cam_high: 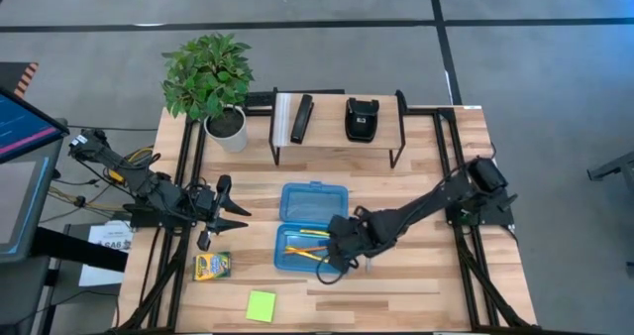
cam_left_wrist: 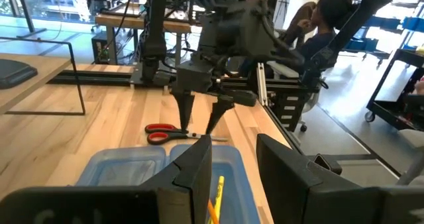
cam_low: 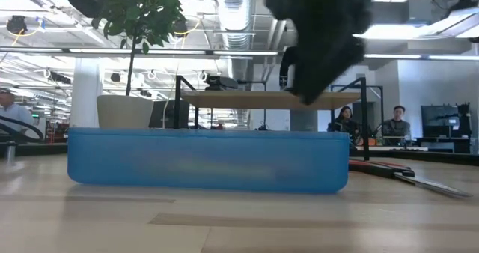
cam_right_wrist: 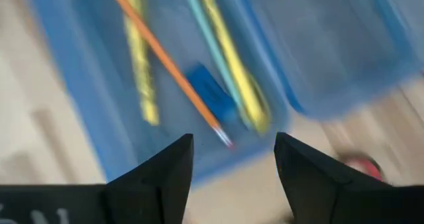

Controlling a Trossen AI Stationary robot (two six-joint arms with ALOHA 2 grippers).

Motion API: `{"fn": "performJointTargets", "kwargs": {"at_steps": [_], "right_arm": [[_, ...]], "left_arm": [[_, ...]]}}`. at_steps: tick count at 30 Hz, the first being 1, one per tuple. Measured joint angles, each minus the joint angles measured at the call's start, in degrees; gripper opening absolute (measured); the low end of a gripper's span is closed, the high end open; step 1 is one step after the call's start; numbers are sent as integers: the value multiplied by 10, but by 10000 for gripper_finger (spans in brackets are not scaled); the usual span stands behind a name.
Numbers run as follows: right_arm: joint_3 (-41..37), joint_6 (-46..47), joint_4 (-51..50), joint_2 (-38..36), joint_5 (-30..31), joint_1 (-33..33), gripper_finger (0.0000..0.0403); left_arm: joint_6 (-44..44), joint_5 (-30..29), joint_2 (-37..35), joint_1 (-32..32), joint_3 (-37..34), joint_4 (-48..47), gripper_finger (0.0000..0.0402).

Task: Pack school essentials
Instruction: Put the scissor into the blue pencil box

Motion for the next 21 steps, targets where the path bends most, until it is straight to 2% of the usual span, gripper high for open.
{"fn": "performJointTargets", "kwargs": {"at_steps": [3, 10, 17, 21], "right_arm": [[-10, 41, -49, 0, 14, 11, 227], [-96, 110, -34, -37, 15, 28, 222], [-223, 181, 76, -155, 76, 63, 211], [-277, 242, 113, -187, 93, 80, 205]], "left_arm": [[0, 1, 0, 0, 0, 0, 107], [0, 1, 0, 0, -4, -1, 107], [5, 6, -2, 0, -4, -37, 107], [5, 6, -2, 0, -4, -36, 107]]}}
